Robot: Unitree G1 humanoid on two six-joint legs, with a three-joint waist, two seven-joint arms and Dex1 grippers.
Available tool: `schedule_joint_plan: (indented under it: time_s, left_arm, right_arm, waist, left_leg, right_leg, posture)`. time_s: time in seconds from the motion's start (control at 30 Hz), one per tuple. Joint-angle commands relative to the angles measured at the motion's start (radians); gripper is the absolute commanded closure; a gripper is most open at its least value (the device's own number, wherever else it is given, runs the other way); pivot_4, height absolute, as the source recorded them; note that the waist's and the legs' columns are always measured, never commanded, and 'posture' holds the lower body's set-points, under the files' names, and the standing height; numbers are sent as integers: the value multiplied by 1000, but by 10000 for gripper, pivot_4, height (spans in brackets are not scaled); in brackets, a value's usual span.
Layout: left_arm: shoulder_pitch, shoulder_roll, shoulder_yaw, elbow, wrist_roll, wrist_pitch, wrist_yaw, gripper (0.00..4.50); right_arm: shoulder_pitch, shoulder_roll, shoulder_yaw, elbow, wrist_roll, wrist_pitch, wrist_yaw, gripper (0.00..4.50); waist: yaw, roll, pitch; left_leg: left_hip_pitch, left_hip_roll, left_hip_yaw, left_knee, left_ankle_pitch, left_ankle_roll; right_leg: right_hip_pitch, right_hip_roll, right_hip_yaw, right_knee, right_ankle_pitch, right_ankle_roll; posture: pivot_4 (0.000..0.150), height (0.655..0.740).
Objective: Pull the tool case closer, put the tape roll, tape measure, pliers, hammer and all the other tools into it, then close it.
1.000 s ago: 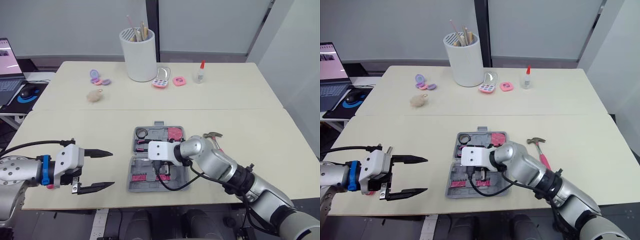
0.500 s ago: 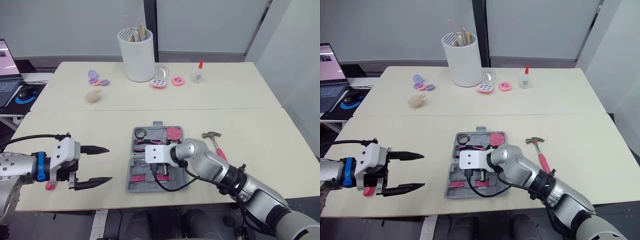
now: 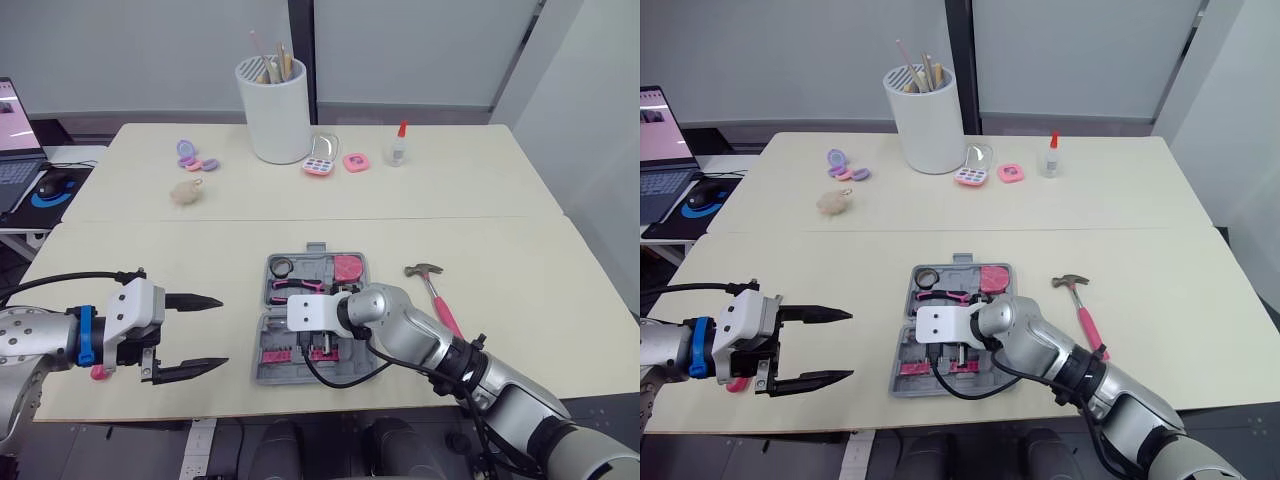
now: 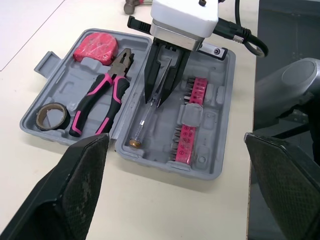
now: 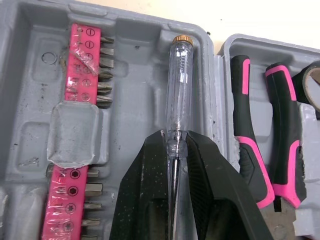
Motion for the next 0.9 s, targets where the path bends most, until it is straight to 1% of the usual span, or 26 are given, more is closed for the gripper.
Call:
schedule_joint_plan:
  time_s: [0.03, 0.1, 0.17, 0.27, 0.7, 0.8, 0.9]
  left_arm:
    - [5, -1, 19, -33, -18, 3, 5, 0]
    - [6, -4, 15, -34, -14, -1, 8, 0]
    - [6, -7, 12, -35, -13, -2, 10, 0]
    - [5, -9, 9, -35, -15, 0, 11, 0]
    - [-19, -17, -14, -17, -5, -11, 13, 0]
    - [-29, -19, -22, -9, -3, -18, 13, 0]
    - [-32, -20, -25, -4, -1, -23, 11, 0]
  right_arm:
    - [-9, 7, -11, 0, -16, -25, -6, 42182]
    - [-9, 7, -13, 6, -22, -33, -12, 42182]
    - [-11, 6, -12, 11, -36, -46, -21, 34920]
    - [-15, 2, -10, 15, -54, -67, -22, 28356]
    - [1, 14, -65, -27, -49, -93, -22, 28356]
    - [7, 16, -72, -22, -50, -100, -19, 33308]
    - [7, 17, -74, -11, -53, -107, -23, 40414]
  waist:
    - [0, 0, 0]
    - [0, 0, 0]
    - [0, 0, 0]
    - [0, 0, 0]
    - [0, 0, 0]
    - [0, 0, 0]
    - [0, 0, 0]
  left_leg:
    - [0, 0, 0, 0, 0, 0]
    - [0, 0, 0, 0, 0, 0]
    - [0, 0, 0, 0, 0, 0]
    - [0, 0, 0, 0, 0, 0]
    - [0, 0, 0, 0, 0, 0]
    - [0, 0, 0, 0, 0, 0]
    - [0, 0, 0, 0, 0, 0]
  right_leg:
    - [0, 0, 0, 0, 0, 0]
    - [0, 0, 0, 0, 0, 0]
    - [0, 0, 0, 0, 0, 0]
    - [0, 0, 0, 0, 0, 0]
    - [0, 0, 0, 0, 0, 0]
    - [0, 0, 0, 0, 0, 0]
    - [0, 0, 0, 0, 0, 0]
  posture:
    - [1500, 7400]
    - [1500, 7400]
    - [1500, 7400]
    - [1500, 7400]
    - [1500, 7400]
    - [1500, 7400]
    - [1500, 7400]
